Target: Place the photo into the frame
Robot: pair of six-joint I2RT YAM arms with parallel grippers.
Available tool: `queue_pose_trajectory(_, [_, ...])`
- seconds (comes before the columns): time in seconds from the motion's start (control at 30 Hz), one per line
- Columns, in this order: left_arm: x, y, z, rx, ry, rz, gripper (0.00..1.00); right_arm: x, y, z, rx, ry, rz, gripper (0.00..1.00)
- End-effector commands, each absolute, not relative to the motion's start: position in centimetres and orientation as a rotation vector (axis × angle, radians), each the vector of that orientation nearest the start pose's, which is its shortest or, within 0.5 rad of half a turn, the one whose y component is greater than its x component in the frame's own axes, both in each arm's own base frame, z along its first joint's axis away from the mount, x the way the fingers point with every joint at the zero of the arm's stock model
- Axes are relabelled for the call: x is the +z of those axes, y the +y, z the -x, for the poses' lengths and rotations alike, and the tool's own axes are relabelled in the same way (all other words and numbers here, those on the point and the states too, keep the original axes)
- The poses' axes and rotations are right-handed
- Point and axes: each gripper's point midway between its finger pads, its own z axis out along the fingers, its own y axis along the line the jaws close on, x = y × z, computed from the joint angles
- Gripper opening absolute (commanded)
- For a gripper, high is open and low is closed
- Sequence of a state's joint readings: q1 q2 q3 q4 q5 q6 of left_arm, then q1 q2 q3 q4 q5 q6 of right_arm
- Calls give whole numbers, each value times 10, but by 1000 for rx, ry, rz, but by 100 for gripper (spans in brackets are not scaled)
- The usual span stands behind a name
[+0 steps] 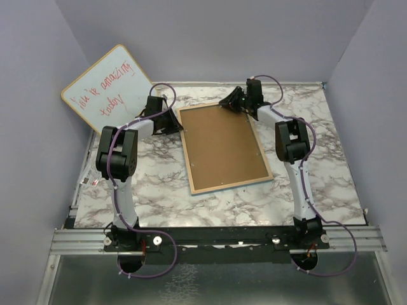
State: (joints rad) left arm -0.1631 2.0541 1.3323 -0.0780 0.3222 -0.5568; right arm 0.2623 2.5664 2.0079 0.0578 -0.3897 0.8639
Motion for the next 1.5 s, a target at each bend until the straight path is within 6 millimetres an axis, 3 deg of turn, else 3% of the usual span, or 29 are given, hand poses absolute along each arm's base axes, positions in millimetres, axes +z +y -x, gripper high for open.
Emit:
queue_pose_trajectory(0.0, [9,-156,-457,-710,2548,322,29,13,278,-607,1118,2231,-349,35])
queue_pose_trajectory(0.3, [5,-164,-455,-772,2564,298,28,8,294,-597,1188,2222,-288,35])
queue_pose_trajectory(0.5, [8,-164,-454,-777,2561,286,27,8,284,-605,1082,2243,-349,35])
queue_pose_trajectory(0.6, [21,-165,-459,-776,2544,261,27,34,268,-610,974,2222,-387,36])
queue_pose_trajectory(0.77, [62,-172,-477,-818,2471,192,31,93,241,-610,858,2154,-390,40])
queue_pose_trajectory(0.9, [100,-175,-490,-835,2401,138,37,134,240,-598,854,2130,-276,41])
queue_pose_trajectory(1.0, [124,-169,-495,-793,2361,121,43,146,243,-579,862,2157,-237,41])
queue_pose_trajectory(1.2, [137,-137,-488,-618,2344,182,50,145,262,-536,811,2245,-142,41])
queue_pose_trajectory(1.37, [127,-125,-468,-584,2374,249,52,132,308,-497,923,2327,-61,44])
queue_pose_trajectory(1.47, [110,-136,-449,-675,2424,271,57,124,338,-480,1065,2351,-83,56])
